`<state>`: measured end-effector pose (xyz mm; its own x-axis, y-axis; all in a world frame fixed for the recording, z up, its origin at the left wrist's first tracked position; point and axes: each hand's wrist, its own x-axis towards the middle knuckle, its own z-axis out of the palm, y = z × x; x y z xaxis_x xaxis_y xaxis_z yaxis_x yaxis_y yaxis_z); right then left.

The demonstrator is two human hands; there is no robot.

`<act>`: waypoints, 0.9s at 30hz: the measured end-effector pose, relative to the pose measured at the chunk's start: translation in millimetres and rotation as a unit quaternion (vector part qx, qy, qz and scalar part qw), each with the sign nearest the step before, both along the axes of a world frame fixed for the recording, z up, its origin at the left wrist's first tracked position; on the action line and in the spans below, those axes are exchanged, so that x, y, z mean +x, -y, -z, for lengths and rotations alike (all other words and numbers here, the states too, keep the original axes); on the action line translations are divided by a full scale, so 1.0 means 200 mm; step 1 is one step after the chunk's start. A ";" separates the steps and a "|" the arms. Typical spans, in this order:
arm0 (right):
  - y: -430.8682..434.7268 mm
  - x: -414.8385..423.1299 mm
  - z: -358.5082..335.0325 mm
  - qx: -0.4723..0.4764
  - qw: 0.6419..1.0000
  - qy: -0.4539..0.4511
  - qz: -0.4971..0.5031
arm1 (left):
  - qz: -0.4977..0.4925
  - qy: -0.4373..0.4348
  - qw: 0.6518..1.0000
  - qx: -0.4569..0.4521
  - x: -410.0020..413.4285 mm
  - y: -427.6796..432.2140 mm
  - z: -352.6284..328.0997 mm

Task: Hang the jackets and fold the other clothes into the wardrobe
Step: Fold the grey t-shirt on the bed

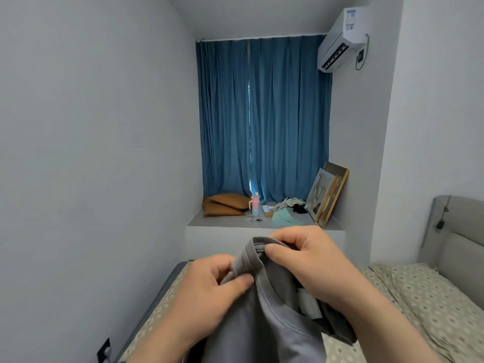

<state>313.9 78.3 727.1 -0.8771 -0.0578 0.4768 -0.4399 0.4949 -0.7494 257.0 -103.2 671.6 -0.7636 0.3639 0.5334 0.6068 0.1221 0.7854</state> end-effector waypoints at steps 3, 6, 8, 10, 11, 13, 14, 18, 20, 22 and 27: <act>-0.06 -0.03 0.04 0.024 0.998 0.001 0.053 | -0.064 -0.091 0.994 0.016 0.01 -0.04 -0.03; -0.14 -0.08 0.11 0.077 0.989 0.025 0.121 | -0.060 -0.080 0.993 0.066 0.01 -0.07 -0.12; -0.17 -0.10 0.19 0.112 0.979 0.014 0.171 | -0.064 -0.085 0.990 0.092 0.00 -0.08 -0.18; -0.17 -0.09 0.27 0.051 0.991 0.013 0.120 | -0.065 -0.092 0.988 0.104 0.00 -0.08 -0.22; -0.16 -0.07 0.30 0.003 0.998 0.028 0.062 | -0.061 -0.096 0.988 0.104 -0.01 -0.08 -0.24; -0.11 -0.05 0.38 -0.045 0.996 0.066 -0.035 | -0.055 -0.095 0.989 0.096 -0.01 -0.09 -0.25; -0.09 -0.04 0.42 -0.056 0.993 0.081 -0.059 | -0.058 -0.090 0.990 0.093 -0.02 -0.11 -0.24; -0.03 -0.02 0.57 -0.021 0.995 0.088 -0.049 | -0.110 -0.083 0.988 0.067 0.00 -0.17 -0.18; -0.02 0.00 0.62 -0.003 0.997 0.069 -0.030 | -0.149 -0.085 0.983 0.070 0.01 -0.19 -0.17; -0.02 0.02 0.68 -0.020 0.997 0.065 -0.026 | -0.191 -0.088 0.974 0.083 0.02 -0.19 -0.18; 0.03 0.10 0.85 -0.104 0.993 0.058 -0.015 | -0.241 -0.073 0.958 0.134 0.08 -0.18 -0.19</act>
<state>334.2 72.1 556.6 -0.9261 0.0046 0.3773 -0.3571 0.3122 -0.8804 272.5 -67.3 709.5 -0.7180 -0.1780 0.6729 0.6371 0.2214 0.7383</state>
